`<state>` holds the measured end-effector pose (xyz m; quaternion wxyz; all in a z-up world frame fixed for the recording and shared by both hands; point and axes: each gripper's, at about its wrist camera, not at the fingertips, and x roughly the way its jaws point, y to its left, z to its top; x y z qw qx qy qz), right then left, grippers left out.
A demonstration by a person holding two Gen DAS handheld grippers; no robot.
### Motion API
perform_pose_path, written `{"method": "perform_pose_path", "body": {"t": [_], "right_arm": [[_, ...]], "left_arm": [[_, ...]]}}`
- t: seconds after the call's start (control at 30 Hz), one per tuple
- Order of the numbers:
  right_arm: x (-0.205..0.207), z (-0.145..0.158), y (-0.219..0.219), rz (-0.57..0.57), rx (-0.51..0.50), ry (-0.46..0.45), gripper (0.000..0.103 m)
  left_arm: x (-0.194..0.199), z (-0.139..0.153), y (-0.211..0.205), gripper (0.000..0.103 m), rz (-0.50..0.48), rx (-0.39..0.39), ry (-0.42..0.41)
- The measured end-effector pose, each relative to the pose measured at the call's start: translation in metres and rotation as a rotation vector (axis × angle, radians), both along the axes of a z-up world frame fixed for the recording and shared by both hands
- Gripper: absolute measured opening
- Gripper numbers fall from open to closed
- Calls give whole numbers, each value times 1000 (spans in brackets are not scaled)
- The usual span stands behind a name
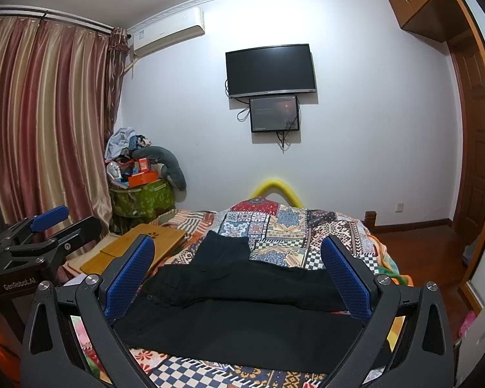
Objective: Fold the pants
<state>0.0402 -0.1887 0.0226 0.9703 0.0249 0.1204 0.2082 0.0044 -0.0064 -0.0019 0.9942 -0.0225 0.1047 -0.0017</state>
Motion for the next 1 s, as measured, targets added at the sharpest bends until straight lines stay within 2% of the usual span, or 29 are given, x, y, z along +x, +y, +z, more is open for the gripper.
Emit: {"method": "perform_pose_path", "body": {"t": [0.73, 1.0], "right_arm": [[2, -3, 0, 1, -3, 8, 102], [15, -9, 4, 0, -11, 37, 102]], "left_arm": [[0, -3, 0, 103, -4, -2, 4], [22, -10, 8, 103, -11, -9, 41]]}}
